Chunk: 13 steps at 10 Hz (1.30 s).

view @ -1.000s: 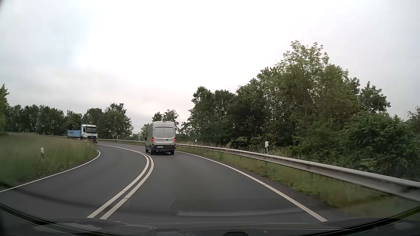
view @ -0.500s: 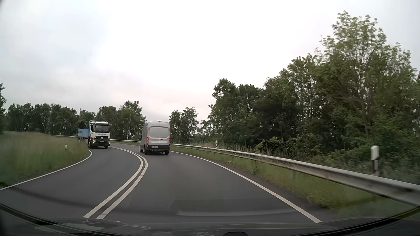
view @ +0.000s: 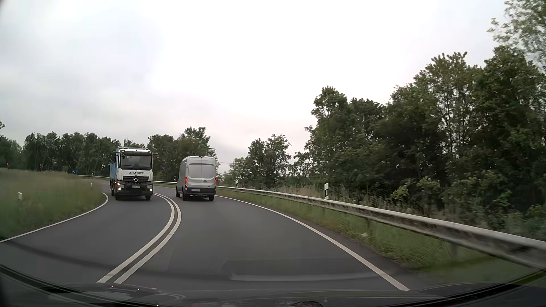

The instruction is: Follow the waypoints while adhering to traffic rules and regulations

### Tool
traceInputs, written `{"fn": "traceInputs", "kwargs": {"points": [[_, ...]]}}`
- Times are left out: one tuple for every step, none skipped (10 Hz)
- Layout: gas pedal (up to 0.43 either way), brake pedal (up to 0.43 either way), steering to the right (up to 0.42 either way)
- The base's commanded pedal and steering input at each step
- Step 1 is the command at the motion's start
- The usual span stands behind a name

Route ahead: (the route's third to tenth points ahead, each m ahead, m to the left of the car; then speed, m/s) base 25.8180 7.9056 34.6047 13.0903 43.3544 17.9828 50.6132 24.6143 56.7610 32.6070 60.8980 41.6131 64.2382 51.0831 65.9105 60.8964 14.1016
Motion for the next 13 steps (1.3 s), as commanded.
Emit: {"fn": "traceInputs", "kwargs": {"points": [[0.209, 0.000, -0.078], [0.209, 0.000, -0.078], [0.209, 0.000, -0.077], [0.209, 0.000, -0.077], [0.209, 0.000, -0.076], [0.209, 0.000, -0.085], [0.209, 0.000, -0.088], [0.209, 0.000, -0.089], [0.209, 0.000, -0.086], [0.209, 0.000, -0.084], [0.209, 0.000, -0.084], [0.209, 0.000, -0.084], [0.209, 0.000, -0.086]]}}
